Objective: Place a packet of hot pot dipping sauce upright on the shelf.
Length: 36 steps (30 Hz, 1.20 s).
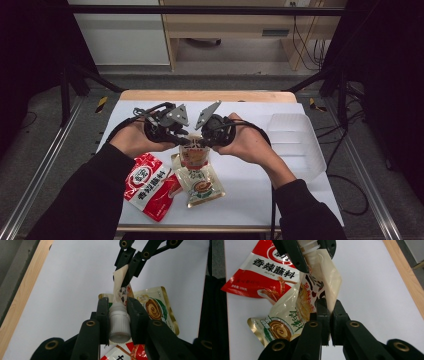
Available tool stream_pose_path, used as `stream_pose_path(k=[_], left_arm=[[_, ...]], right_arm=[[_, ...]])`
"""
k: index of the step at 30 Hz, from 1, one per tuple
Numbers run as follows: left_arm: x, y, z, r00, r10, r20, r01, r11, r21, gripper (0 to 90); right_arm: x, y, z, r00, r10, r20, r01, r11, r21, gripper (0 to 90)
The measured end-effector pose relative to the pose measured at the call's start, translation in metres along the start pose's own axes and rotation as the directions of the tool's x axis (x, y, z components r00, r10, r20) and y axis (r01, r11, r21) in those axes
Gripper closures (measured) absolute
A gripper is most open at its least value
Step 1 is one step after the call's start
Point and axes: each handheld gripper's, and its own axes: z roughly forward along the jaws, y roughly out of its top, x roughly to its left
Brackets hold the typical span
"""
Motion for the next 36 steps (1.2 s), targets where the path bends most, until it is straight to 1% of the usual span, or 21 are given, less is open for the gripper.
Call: stream_pose_path(k=[2,3,5,6,7,8,9,12,14,15,16,18,20,23,24,26,29,31,33,34,36], left_arm=[[0.002,-0.001,-0.002,0.9997,-0.023,-0.004,0.023,0.9992,-0.033,72.1],[0.003,-0.002,-0.004,0.9989,-0.046,-0.013,0.045,0.9973,-0.059,68.6],[0.006,-0.005,-0.008,0.9975,-0.068,-0.018,0.067,0.9947,-0.078,55.1],[0.006,-0.006,-0.009,0.9972,-0.072,-0.019,0.071,0.9940,-0.084,51.4],[0.006,-0.008,-0.008,0.9971,-0.074,0.016,0.075,0.9924,-0.097,49.7],[0.007,-0.011,-0.010,0.9961,-0.084,-0.028,0.082,0.9932,-0.083,46.1],[0.008,-0.014,-0.010,0.9946,-0.092,-0.048,0.089,0.9935,-0.071,43.3],[0.009,-0.024,-0.009,0.9920,-0.109,-0.065,0.106,0.9931,-0.052,35.8],[0.009,-0.031,-0.008,0.9891,-0.127,-0.074,0.123,0.9910,-0.051,31.7],[0.009,-0.035,-0.006,0.9864,-0.145,-0.078,0.141,0.9885,-0.055,29.2],[0.009,-0.038,-0.005,0.9854,-0.150,-0.080,0.147,0.9878,-0.052,26.2],[0.009,-0.044,-0.003,0.9832,-0.161,-0.087,0.157,0.9864,-0.050,23.1],[0.009,-0.051,-0.001,0.9791,-0.182,-0.092,0.177,0.9828,-0.052,20.5],[0.007,-0.059,0.001,0.9749,-0.197,-0.104,0.192,0.9800,-0.054,17.3],[0.007,-0.061,0.002,0.9748,-0.196,-0.107,0.192,0.9801,-0.052,16.4],[0.004,-0.067,0.004,0.9711,-0.213,-0.107,0.207,0.9763,-0.062,15.2],[0.001,-0.075,0.007,0.9698,-0.221,-0.104,0.215,0.9744,-0.067,13.8],[0.000,-0.084,0.010,0.9671,-0.231,-0.106,0.225,0.9721,-0.067,13.4],[-0.001,-0.091,0.014,0.9642,-0.242,-0.108,0.237,0.9696,-0.060,13.2],[-0.002,-0.094,0.016,0.9627,-0.248,-0.109,0.242,0.9683,-0.061,13.1],[-0.003,-0.100,0.018,0.9585,-0.263,-0.111,0.257,0.9644,-0.062,13.1]], right_arm=[[-0.002,0.002,-0.003,0.9999,-0.008,0.007,0.008,1.000,0.003,88.5],[-0.003,0.003,-0.006,0.9999,-0.009,0.014,0.009,1.000,0.015,88.6],[-0.007,0.004,-0.013,0.9994,-0.026,0.021,0.025,0.999,0.044,88.7],[-0.009,0.004,-0.017,0.9991,-0.021,0.036,0.019,0.999,0.048,88.7],[-0.011,0.003,-0.021,0.9989,-0.019,0.044,0.017,0.999,0.052,88.8],[-0.015,0.003,-0.025,0.9982,-0.019,0.056,0.016,0.998,0.053,88.7],[-0.018,0.001,-0.031,0.9975,-0.014,0.069,0.011,0.998,0.054,88.8],[-0.031,-0.004,-0.046,0.9949,-0.001,0.101,-0.004,0.999,0.050,88.8],[-0.039,-0.010,-0.057,0.9923,0.013,0.123,-0.019,0.999,0.045,88.8],[-0.041,-0.012,-0.060,0.9913,0.016,0.131,-0.022,0.999,0.043,88.8],[-0.046,-0.016,-0.065,0.9895,0.012,0.144,-0.018,0.999,0.045,88.8],[-0.050,-0.023,-0.072,0.9873,0.014,0.159,-0.020,0.999,0.038,88.7],[-0.055,-0.030,-0.078,0.9835,0.020,0.180,-0.025,0.999,0.029,88.8],[-0.062,-0.041,-0.089,0.9777,0.031,0.208,-0.035,0.999,0.018,88.7],[-0.065,-0.046,-0.093,0.9756,0.030,0.217,-0.034,0.999,0.017,88.7],[-0.070,-0.052,-0.100,0.9713,0.040,0.234,-0.043,0.999,0.008,88.7],[-0.076,-0.061,-0.111,0.9649,0.060,0.256,-0.060,0.998,-0.008,88.7],[-0.081,-0.067,-0.118,0.9605,0.069,0.269,-0.068,0.998,-0.012,88.7],[-0.086,-0.072,-0.123,0.9555,0.076,0.285,-0.076,0.997,-0.012,88.8],[-0.088,-0.075,-0.125,0.9544,0.081,0.287,-0.080,0.997,-0.015,88.8],[-0.093,-0.080,-0.129,0.9495,0.088,0.301,-0.089,0.996,-0.012,88.8]])
